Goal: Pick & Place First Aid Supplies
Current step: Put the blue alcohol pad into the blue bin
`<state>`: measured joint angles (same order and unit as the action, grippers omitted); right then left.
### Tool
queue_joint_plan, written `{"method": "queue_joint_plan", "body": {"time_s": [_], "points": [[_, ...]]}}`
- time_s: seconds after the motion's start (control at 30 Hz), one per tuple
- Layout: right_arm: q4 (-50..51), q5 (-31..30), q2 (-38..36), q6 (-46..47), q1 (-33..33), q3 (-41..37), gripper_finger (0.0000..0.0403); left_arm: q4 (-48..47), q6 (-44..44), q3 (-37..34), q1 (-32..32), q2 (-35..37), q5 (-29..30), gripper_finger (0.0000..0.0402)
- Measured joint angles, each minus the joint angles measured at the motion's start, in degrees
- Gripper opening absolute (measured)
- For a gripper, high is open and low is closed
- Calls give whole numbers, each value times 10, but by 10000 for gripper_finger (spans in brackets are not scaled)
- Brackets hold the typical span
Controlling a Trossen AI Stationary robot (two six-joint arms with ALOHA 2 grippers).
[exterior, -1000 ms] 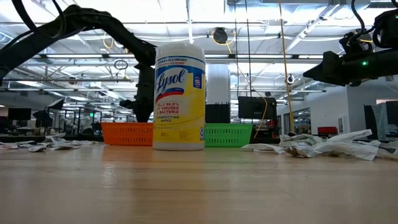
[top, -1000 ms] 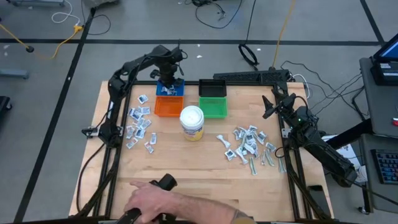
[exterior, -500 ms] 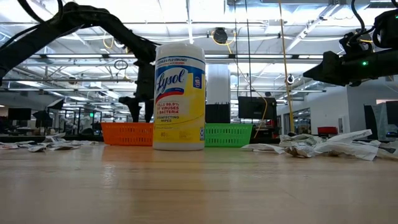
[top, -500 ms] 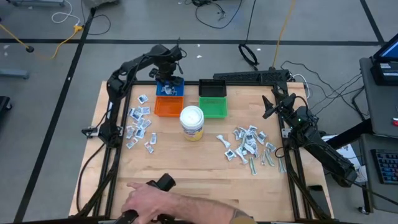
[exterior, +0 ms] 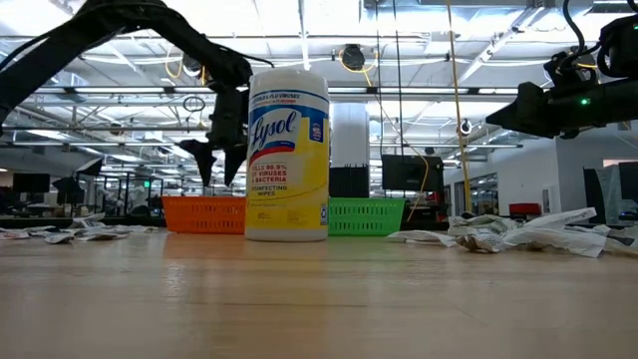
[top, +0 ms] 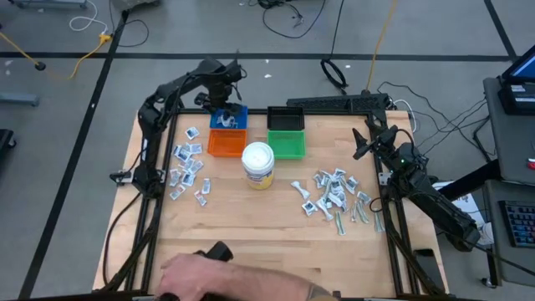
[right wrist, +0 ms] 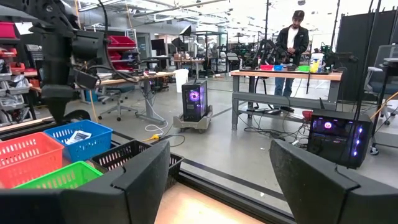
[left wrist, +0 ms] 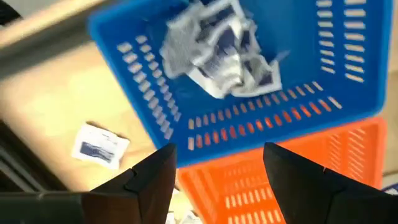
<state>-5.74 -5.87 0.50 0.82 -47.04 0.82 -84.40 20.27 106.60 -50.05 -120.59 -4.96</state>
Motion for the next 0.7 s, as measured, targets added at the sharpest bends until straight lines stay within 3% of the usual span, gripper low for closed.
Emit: {"method": "queue_joint_plan", "body": {"time_s": [0.7], "points": [[0,0,0,0,0,0,272,86,186,-436,146,340,-16,250]]}}
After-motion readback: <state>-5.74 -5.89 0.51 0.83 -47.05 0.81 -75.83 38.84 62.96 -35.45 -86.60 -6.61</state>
